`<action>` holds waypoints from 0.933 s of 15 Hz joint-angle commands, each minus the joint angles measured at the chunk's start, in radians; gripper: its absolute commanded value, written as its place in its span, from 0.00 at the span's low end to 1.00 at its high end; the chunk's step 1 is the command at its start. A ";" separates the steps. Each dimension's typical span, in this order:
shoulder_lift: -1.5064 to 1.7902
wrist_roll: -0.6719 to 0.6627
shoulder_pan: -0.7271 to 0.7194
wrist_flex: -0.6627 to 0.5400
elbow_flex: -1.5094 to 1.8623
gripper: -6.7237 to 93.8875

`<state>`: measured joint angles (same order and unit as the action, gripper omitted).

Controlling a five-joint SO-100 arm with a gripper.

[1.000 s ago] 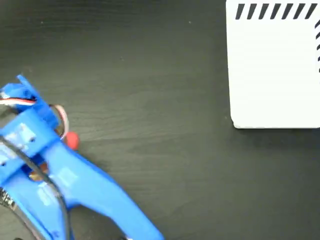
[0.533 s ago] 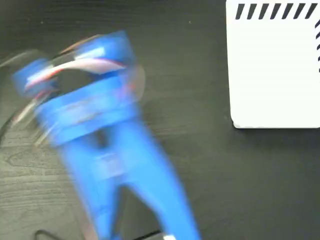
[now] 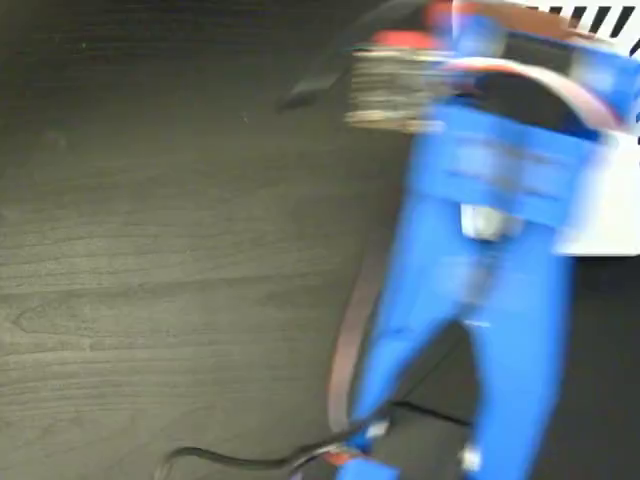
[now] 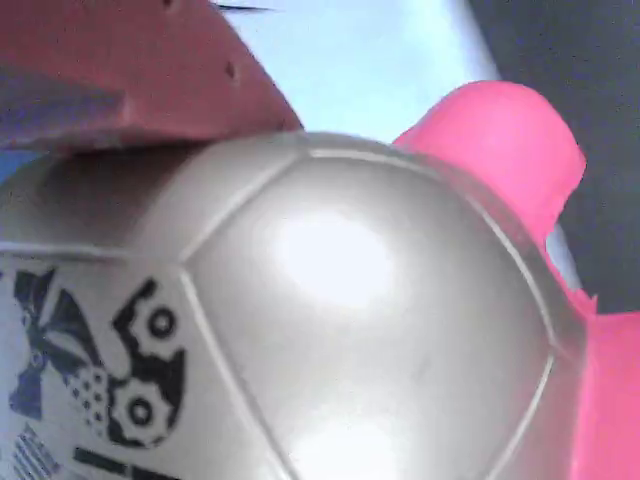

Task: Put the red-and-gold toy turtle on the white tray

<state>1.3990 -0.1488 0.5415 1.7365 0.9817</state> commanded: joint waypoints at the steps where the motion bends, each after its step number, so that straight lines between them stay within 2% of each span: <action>1: -0.014 0.031 0.089 -0.041 -0.044 0.07; 5: -0.209 0.066 0.101 -0.101 -0.067 0.07; 14: -0.453 0.114 0.137 -0.110 -0.344 0.07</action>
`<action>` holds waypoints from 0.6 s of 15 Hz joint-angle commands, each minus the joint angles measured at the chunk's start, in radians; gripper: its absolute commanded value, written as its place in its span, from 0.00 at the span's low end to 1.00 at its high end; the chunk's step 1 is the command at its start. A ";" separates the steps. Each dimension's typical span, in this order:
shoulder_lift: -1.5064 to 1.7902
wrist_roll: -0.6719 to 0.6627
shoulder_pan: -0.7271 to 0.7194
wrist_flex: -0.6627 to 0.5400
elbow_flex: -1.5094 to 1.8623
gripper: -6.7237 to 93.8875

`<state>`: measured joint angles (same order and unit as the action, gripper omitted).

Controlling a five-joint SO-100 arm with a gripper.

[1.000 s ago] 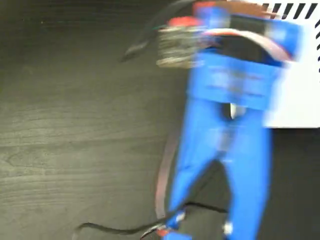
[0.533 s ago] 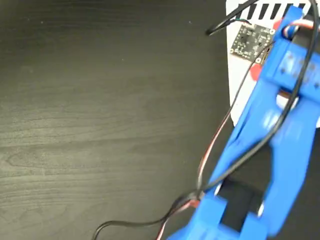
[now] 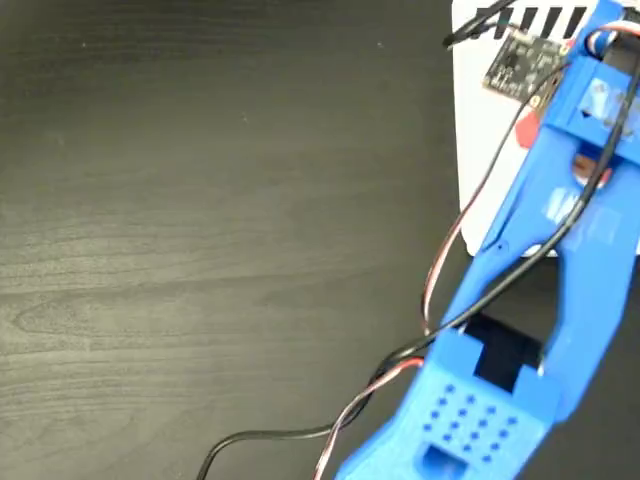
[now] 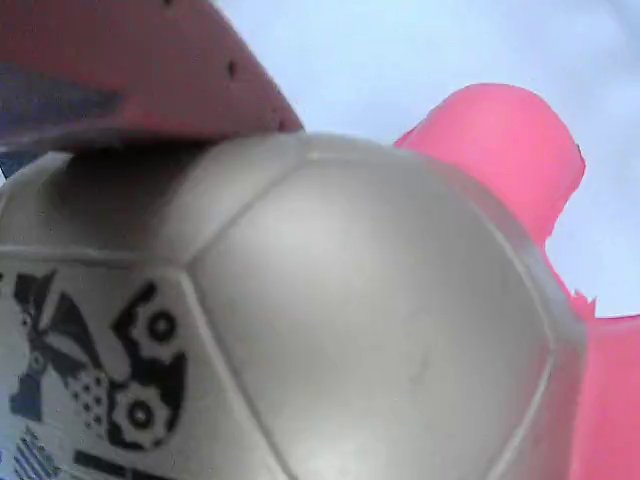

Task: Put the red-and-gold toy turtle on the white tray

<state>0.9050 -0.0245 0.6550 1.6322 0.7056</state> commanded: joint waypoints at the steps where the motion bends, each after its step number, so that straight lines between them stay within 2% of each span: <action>1: 0.037 -0.011 0.026 -0.006 -0.067 0.07; 5: 0.018 -0.012 0.031 -0.003 -0.083 0.09; 6: 0.014 -0.015 0.031 -0.002 -0.083 0.21; 8: 0.008 -0.035 0.028 0.006 -0.072 0.52; 9: 0.005 -0.040 0.026 0.008 -0.066 0.61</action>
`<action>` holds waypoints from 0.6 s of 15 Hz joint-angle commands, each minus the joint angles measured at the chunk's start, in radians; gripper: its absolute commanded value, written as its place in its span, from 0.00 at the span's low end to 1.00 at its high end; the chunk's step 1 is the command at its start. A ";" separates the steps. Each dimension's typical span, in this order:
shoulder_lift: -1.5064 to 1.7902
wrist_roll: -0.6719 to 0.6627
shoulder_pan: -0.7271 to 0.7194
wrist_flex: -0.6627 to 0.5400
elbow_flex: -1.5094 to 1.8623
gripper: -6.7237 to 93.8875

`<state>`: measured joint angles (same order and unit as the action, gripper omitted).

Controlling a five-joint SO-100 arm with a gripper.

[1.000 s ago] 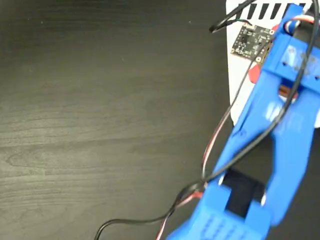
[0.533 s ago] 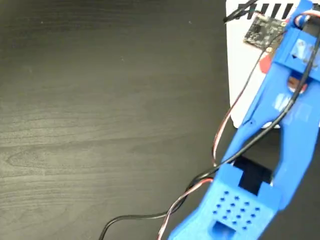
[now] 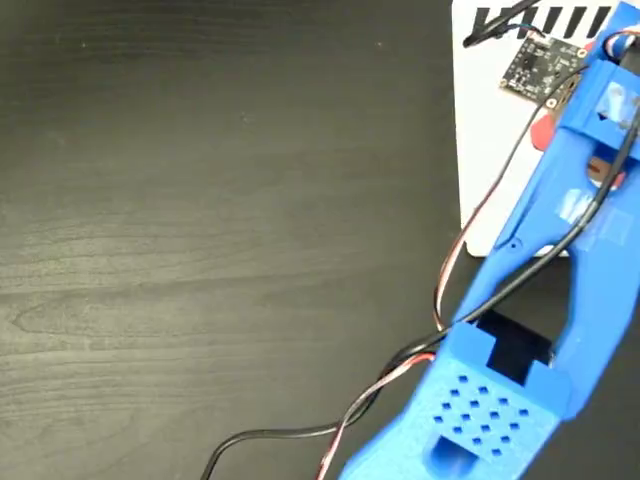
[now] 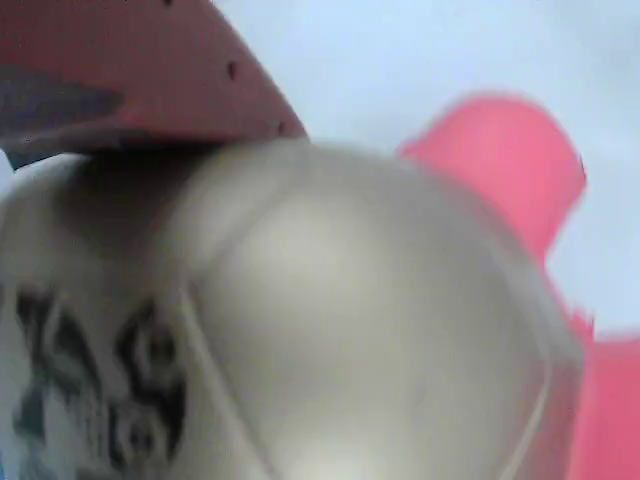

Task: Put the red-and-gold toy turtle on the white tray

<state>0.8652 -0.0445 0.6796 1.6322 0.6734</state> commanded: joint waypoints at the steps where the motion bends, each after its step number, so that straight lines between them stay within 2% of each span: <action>1: 0.044 -0.021 -0.003 0.006 -0.029 0.63; 2: 0.044 -0.021 -0.008 0.009 -0.025 0.68; 9: 0.058 -0.014 -0.029 0.017 0.002 0.68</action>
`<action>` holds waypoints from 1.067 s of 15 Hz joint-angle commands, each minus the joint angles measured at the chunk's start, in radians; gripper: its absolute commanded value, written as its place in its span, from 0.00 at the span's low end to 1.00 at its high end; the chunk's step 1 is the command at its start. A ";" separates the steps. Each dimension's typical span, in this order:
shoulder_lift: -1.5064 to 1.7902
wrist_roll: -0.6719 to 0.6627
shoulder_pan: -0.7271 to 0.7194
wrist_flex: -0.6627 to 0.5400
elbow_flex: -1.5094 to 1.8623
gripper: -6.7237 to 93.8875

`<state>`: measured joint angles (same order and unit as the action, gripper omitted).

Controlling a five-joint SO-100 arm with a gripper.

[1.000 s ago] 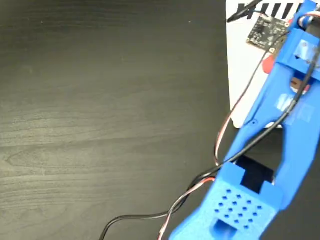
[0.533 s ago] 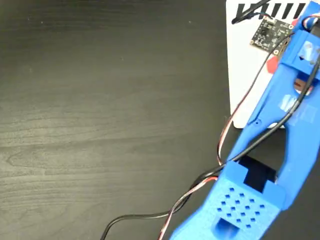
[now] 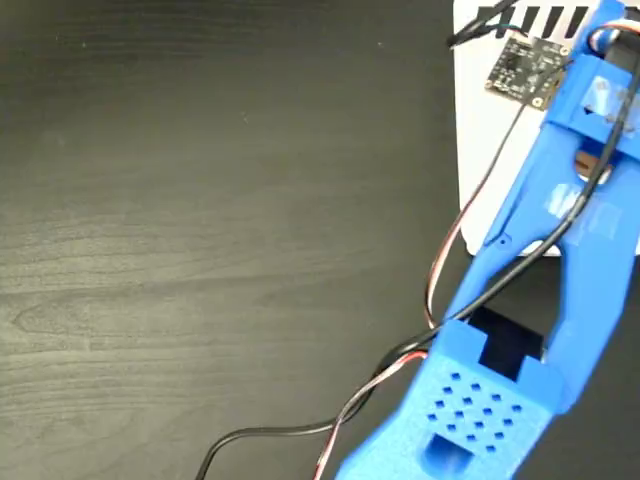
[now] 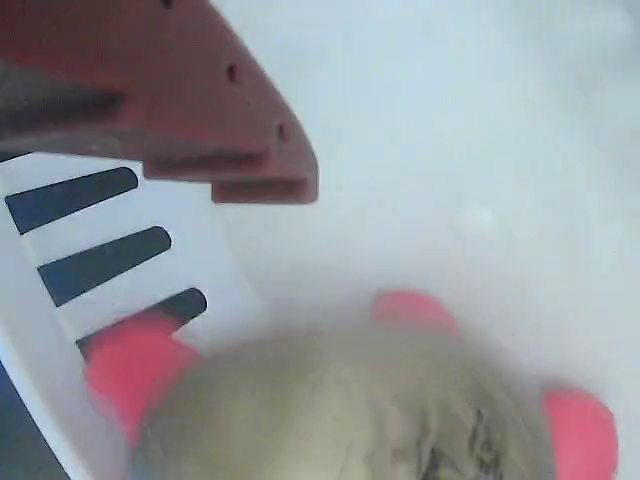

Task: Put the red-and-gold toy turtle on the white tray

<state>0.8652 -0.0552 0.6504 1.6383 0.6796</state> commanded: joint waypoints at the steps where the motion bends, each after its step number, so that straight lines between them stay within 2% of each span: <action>1: 0.069 0.005 -0.003 0.009 -0.005 0.66; 2: 0.084 0.017 -0.008 0.008 -0.015 0.66; 3: 0.104 0.031 -0.017 0.008 -0.049 0.58; 8: 0.259 0.103 -0.055 -0.003 -0.129 0.08; 10: 0.405 0.127 -0.052 -0.103 0.067 0.07; 14: 0.830 0.127 -0.067 -0.502 0.721 0.07; 16: 1.029 0.104 -0.163 -0.580 1.008 0.07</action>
<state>1.6659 0.0491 0.5492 1.1213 1.4987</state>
